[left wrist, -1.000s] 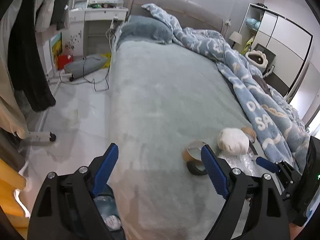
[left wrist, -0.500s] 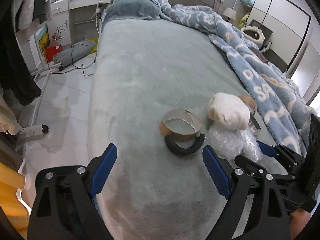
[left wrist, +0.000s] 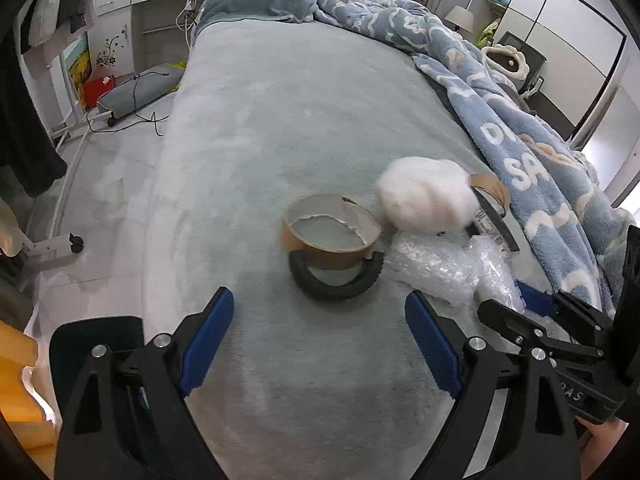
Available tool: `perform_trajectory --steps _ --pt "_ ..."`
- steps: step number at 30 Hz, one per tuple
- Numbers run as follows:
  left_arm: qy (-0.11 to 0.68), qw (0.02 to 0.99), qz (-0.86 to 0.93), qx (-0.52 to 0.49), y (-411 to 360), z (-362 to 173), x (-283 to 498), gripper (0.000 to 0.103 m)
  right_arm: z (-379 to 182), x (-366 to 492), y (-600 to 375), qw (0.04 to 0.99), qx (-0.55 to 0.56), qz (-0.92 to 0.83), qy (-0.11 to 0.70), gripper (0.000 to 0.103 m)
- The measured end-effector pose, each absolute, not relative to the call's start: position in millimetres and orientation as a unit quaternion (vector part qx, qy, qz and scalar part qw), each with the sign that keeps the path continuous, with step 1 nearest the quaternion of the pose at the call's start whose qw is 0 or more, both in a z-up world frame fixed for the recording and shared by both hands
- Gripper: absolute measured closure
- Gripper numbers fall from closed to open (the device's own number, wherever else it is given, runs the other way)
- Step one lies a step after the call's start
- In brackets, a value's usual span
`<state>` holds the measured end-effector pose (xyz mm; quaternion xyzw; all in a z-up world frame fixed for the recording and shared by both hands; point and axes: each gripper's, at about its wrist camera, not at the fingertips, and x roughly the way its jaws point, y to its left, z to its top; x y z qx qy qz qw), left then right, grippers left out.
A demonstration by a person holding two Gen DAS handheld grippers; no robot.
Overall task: Collect trash
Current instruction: 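Grasp the bubble-wrap piece with the right tool while the left tool grasps the tape roll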
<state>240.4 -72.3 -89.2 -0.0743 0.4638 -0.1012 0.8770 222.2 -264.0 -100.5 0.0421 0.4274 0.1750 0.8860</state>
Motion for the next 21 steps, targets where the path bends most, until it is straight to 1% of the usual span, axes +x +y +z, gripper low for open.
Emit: perform_trajectory --steps 1,2,3,7,9,19,21 --pt "0.464 0.877 -0.103 -0.072 -75 -90 240 0.014 -101 221 -264 0.885 0.042 0.178 0.429 0.061" --pt "0.463 0.878 -0.103 -0.069 -78 -90 240 0.014 -101 220 -264 0.885 0.042 0.18 0.428 0.069" --pt "0.462 0.878 -0.104 -0.068 -79 -90 240 0.014 -100 219 -263 0.884 0.041 0.185 0.427 0.073" --pt "0.457 0.881 -0.104 -0.067 -84 -91 241 0.016 -94 217 -263 0.886 0.039 0.194 0.419 0.074" --pt "0.456 0.882 -0.098 -0.068 -84 -91 242 0.02 -90 216 -265 0.887 0.043 0.198 0.415 0.074" --pt "0.457 0.883 -0.078 -0.072 -82 -94 247 0.029 -77 211 -275 0.895 0.062 0.198 0.396 0.075" --pt "0.456 0.884 -0.077 -0.071 -82 -94 248 0.032 -77 211 -276 0.895 0.064 0.196 0.396 0.075"
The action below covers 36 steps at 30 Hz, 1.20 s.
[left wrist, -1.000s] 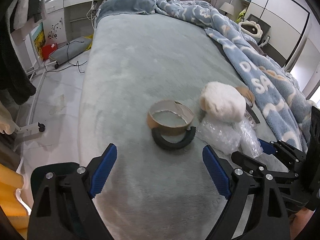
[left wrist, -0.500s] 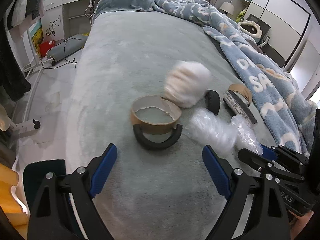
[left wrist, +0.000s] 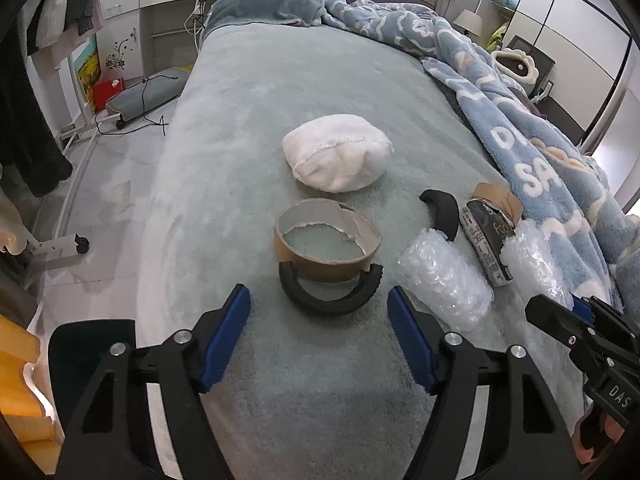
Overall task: Collect trash
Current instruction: 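Grasp the bubble-wrap piece with the right tool while the left tool grasps the tape roll, then carry the bubble wrap and tape roll over the green bin with both tools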
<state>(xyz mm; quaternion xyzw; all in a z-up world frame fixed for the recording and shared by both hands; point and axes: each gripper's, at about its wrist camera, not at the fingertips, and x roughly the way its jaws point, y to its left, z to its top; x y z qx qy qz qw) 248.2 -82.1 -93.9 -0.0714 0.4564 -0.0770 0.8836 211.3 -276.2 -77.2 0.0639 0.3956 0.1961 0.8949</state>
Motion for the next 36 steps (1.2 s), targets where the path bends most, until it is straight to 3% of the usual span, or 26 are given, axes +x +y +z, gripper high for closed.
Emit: perform_trajectory --steps 9,36 --pt "0.456 0.883 -0.086 -0.064 -83 -94 246 0.054 -73 214 -274 0.897 0.063 0.197 0.391 0.075" --pt "0.449 0.888 -0.077 -0.068 -12 -77 228 0.055 -48 233 -187 0.894 0.045 0.251 0.369 0.075"
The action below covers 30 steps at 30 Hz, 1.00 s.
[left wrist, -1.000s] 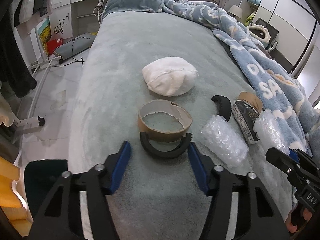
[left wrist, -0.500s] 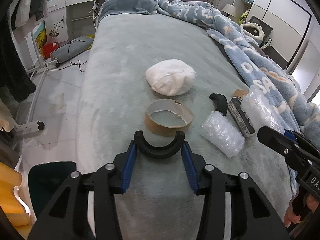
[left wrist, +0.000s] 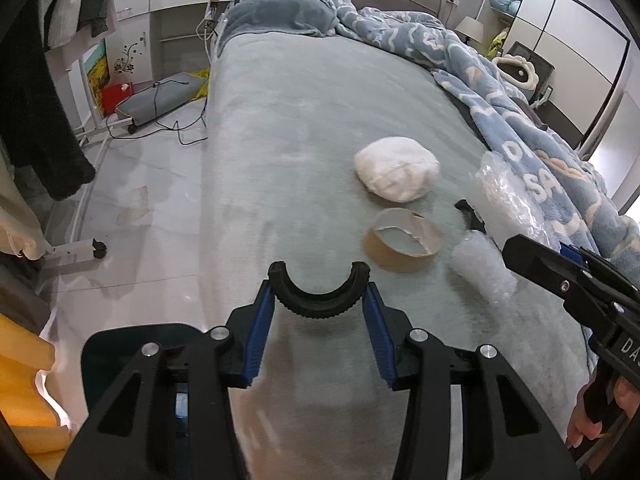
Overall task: Collect trash
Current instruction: 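Carry the bubble wrap and tape roll over the green bin with both tools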
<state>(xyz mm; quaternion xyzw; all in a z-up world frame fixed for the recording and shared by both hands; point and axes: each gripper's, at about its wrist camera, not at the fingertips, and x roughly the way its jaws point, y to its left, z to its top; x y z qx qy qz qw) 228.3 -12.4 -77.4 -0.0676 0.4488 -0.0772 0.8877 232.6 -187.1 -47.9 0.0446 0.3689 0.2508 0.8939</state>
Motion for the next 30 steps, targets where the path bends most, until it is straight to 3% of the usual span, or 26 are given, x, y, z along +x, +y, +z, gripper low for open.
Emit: perform_trajectory --steps 17,30 --pt "0.489 0.87 -0.036 -0.052 58 -104 211 0.055 -43 241 -93 0.876 0.021 0.31 0.369 0.075" --pt "0.542 0.836 -0.016 -0.087 114 -135 197 0.055 -69 245 -25 0.845 0.016 0.346 0.408 0.075"
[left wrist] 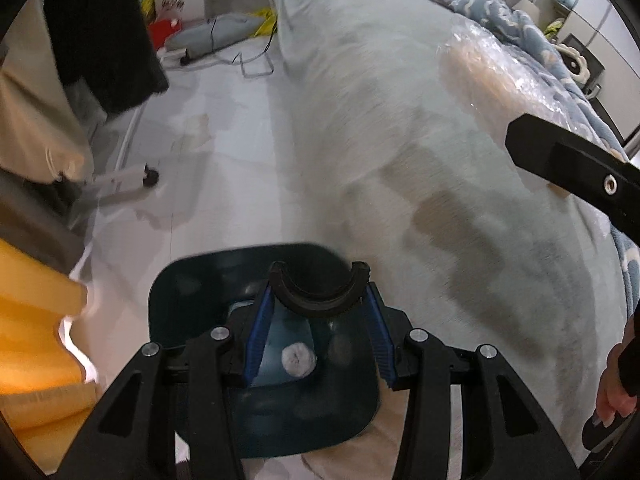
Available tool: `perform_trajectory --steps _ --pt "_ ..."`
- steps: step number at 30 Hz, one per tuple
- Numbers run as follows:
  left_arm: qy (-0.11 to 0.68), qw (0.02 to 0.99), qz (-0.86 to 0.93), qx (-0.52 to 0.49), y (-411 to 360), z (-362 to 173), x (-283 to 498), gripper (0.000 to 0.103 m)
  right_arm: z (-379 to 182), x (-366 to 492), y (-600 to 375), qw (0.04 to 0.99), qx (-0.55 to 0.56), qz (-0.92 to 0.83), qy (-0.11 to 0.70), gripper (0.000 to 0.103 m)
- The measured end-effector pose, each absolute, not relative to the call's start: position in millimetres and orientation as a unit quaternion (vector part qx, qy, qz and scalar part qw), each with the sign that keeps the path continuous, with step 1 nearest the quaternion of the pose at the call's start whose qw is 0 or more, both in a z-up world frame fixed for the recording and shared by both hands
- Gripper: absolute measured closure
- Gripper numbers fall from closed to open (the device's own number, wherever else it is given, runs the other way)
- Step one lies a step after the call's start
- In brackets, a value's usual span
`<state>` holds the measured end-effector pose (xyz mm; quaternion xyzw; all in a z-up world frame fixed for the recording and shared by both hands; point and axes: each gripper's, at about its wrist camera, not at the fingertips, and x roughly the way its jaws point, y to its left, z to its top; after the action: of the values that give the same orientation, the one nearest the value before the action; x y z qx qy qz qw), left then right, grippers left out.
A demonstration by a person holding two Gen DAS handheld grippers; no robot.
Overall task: Collect trash
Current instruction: 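Carry the bubble wrap and tape roll over the green bin with both tools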
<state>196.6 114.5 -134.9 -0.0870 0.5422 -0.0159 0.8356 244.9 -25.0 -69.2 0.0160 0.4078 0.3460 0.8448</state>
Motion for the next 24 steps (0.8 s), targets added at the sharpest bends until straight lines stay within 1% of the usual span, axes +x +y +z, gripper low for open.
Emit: perform_trajectory --steps 13,19,20,21,24 --pt "0.635 0.767 -0.001 -0.095 151 -192 173 0.055 -99 237 25 0.817 -0.014 0.367 0.444 0.075" --pt "0.656 0.749 0.008 -0.091 168 -204 164 0.054 -112 235 44 0.803 -0.023 0.373 0.464 0.074" --pt "0.658 0.747 0.008 -0.091 170 -205 163 0.051 -114 235 47 0.801 -0.026 0.373 0.467 0.074" --pt "0.659 0.746 0.01 -0.091 173 -206 162 0.046 -117 235 52 0.797 -0.032 0.375 0.473 0.074" --pt "0.659 0.747 0.018 -0.089 182 -204 159 0.041 -125 233 62 0.787 -0.04 0.379 0.485 0.075"
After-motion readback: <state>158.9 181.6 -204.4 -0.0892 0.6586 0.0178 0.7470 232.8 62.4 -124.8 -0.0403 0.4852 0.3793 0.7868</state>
